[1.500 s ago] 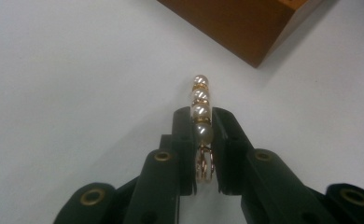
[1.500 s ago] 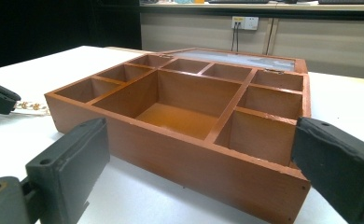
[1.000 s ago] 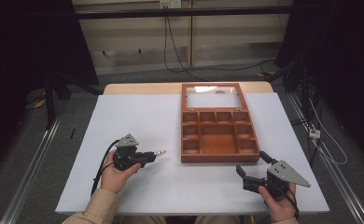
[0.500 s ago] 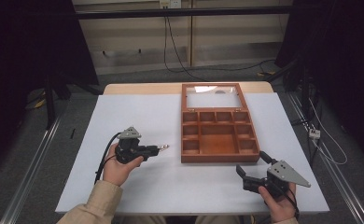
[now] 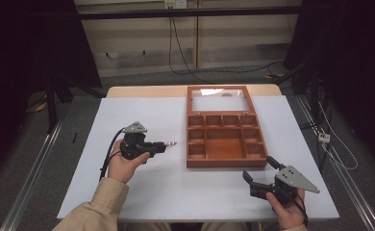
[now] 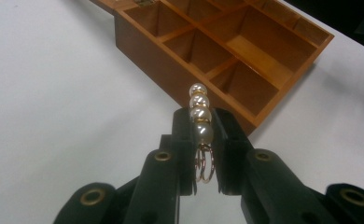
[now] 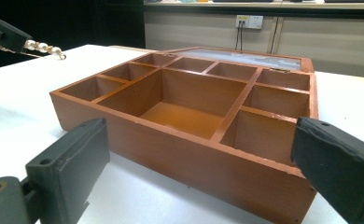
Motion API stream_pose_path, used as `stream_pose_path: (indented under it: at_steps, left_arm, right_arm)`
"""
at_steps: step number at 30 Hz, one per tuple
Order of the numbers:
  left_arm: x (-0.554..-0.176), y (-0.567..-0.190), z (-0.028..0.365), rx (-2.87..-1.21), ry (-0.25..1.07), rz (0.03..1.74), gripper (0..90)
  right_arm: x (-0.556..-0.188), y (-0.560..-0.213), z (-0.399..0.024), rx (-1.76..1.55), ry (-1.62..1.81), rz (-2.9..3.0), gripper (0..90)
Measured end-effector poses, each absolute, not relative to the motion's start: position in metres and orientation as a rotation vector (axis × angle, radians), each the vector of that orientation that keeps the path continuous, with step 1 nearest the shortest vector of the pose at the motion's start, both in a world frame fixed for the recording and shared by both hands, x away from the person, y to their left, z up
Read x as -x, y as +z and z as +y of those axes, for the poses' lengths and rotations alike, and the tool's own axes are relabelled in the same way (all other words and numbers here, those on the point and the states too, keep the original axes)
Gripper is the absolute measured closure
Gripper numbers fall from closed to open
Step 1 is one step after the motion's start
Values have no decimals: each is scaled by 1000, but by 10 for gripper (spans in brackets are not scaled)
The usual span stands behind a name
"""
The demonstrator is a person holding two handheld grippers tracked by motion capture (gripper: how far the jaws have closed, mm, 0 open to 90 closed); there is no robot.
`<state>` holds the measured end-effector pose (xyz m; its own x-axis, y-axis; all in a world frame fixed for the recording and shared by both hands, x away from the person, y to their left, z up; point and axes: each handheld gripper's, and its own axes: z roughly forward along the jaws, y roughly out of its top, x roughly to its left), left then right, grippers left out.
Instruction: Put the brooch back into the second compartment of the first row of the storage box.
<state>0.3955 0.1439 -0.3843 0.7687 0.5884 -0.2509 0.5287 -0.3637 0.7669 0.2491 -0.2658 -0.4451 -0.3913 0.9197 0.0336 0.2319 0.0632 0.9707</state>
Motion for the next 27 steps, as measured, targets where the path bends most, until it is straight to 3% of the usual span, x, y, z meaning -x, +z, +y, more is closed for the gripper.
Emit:
stream_pose_path:
  at_steps: [27]
  left_arm:
    - [-412,-363,106,-2040,89,792,803]
  right_arm:
    - [-249,-445,-266,-1153,1372,1703,41]
